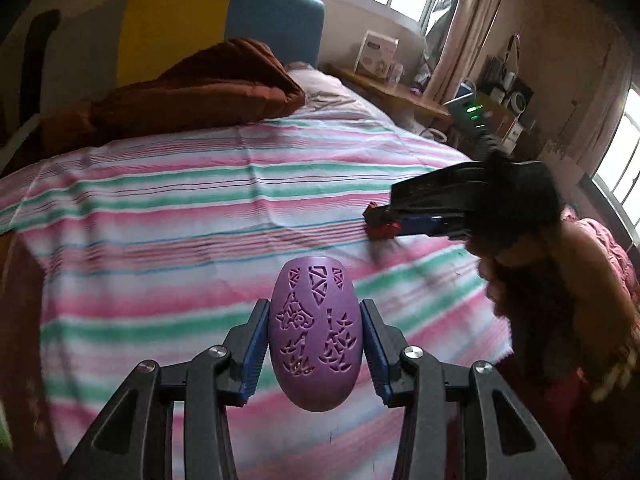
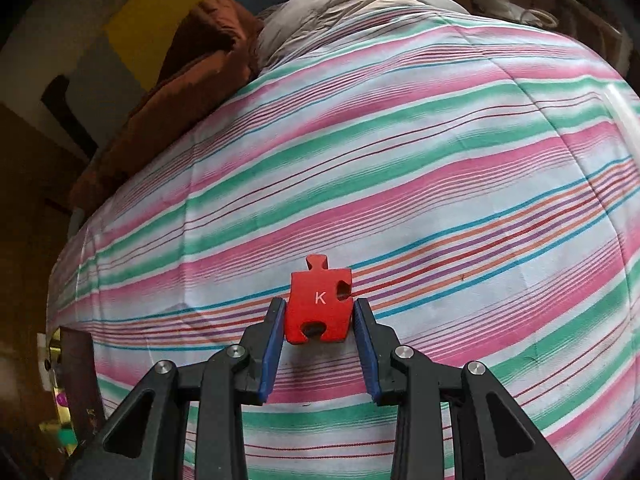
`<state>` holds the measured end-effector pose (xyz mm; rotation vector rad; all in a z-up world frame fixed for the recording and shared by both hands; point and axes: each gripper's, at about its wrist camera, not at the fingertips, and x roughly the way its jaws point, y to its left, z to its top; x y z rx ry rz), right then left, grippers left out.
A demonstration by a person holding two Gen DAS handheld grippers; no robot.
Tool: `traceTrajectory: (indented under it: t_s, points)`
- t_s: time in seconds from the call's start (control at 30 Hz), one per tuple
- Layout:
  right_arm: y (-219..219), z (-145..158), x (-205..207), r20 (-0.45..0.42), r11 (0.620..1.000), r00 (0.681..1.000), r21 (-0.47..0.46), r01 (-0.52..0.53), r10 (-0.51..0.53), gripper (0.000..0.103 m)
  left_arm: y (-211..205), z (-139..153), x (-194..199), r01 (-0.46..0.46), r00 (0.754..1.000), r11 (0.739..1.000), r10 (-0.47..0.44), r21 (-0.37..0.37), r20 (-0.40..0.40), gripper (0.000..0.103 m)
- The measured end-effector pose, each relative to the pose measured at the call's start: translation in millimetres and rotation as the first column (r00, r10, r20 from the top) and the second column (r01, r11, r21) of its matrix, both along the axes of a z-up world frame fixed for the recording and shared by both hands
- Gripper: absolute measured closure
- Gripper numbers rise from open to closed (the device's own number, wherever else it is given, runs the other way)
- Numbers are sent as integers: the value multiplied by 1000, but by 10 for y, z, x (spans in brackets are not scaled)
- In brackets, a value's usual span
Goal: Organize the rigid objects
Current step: 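Carry the purple egg into the gold tray and release it with the left gripper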
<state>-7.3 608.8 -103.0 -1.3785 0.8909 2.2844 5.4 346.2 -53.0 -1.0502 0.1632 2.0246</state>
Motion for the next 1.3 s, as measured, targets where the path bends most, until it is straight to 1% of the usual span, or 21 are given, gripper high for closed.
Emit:
traceTrajectory:
  t_s: [0.1,0.27,0.43,0.57,0.63,0.7,0.83,0.93,1.13,1.3]
  points:
    - [-38,-9,7,1,1000,1000,2,-18,18,68,-246,58,76,-12,1000,1000,12,14,7,59]
    - [-154,-6,-37,17,997,998,45,-61,60,68,-659,185,143,-48,999,998,47,47,9,59]
    - [-199,-3,-43,28,994,997,73,-76,74,68,-1077,355,185,-91,994,994,94,56,-58,59]
    - [-218,19,-16,28,993,997,88,-79,77,68,-1492,439,109,-153,985,985,158,76,-63,59]
    - [-242,44,6,26,992,997,95,-80,78,69,-1686,455,68,-179,979,982,184,66,-83,59]
    - [-267,36,-11,23,991,996,99,-88,87,69,-1877,417,2,-209,974,977,212,49,-79,59]
    - [-321,12,-61,28,988,994,116,-104,102,69,-2196,275,-84,-246,968,969,247,20,-41,59]
    - [-344,22,-52,26,986,994,125,-107,105,69,-2343,147,-121,-248,969,968,247,-30,-16,59]
    - [-339,54,-68,7,984,995,146,-101,101,70,-2463,-80,-161,-253,966,964,256,-78,34,59]
    - [-343,70,-52,9,982,994,154,-107,107,70,-2488,-156,-173,-259,964,961,264,-100,33,59]
